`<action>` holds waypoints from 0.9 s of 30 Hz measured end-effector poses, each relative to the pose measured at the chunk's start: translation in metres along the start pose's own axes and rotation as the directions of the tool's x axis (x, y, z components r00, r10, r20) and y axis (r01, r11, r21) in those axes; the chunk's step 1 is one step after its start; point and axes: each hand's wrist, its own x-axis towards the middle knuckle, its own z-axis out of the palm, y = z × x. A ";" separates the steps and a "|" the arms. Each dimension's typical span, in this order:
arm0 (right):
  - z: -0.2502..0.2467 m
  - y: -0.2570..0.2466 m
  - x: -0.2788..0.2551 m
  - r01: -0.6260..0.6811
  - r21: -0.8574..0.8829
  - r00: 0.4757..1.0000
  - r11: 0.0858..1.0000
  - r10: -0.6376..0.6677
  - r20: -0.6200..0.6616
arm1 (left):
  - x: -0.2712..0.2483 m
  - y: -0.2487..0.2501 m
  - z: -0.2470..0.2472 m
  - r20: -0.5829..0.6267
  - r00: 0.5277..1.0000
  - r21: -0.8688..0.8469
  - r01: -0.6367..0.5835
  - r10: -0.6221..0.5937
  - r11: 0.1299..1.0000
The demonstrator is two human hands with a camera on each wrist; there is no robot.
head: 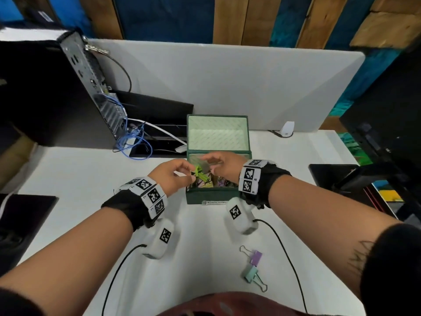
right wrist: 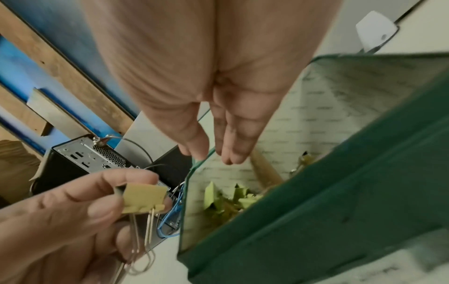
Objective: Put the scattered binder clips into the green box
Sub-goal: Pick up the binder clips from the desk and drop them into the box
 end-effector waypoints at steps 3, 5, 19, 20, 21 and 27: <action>-0.009 0.019 -0.022 -0.019 0.013 0.999 1.000 0.020 -0.046 | 0.004 0.005 0.009 -0.001 0.999 0.106 -0.049 0.050 0.993; -0.014 0.036 -0.042 -0.027 0.055 0.997 0.998 0.031 -0.068 | 0.005 0.010 0.017 0.027 0.997 0.169 -0.081 0.077 0.982; 0.033 0.098 -0.124 0.141 -0.442 0.864 0.886 0.108 0.492 | 0.005 0.018 0.060 0.177 0.965 0.454 -0.255 0.194 0.854; 0.037 0.101 -0.125 0.155 -0.459 0.865 0.875 0.105 0.491 | 0.004 0.017 0.062 0.183 0.961 0.460 -0.270 0.208 0.846; 0.040 0.102 -0.126 0.161 -0.472 0.871 0.867 0.100 0.480 | 0.003 0.016 0.062 0.182 0.959 0.468 -0.278 0.216 0.839; 0.050 0.121 -0.127 0.101 -0.509 0.934 0.855 0.095 0.344 | -0.003 0.011 0.054 0.102 0.972 0.472 -0.234 0.211 0.850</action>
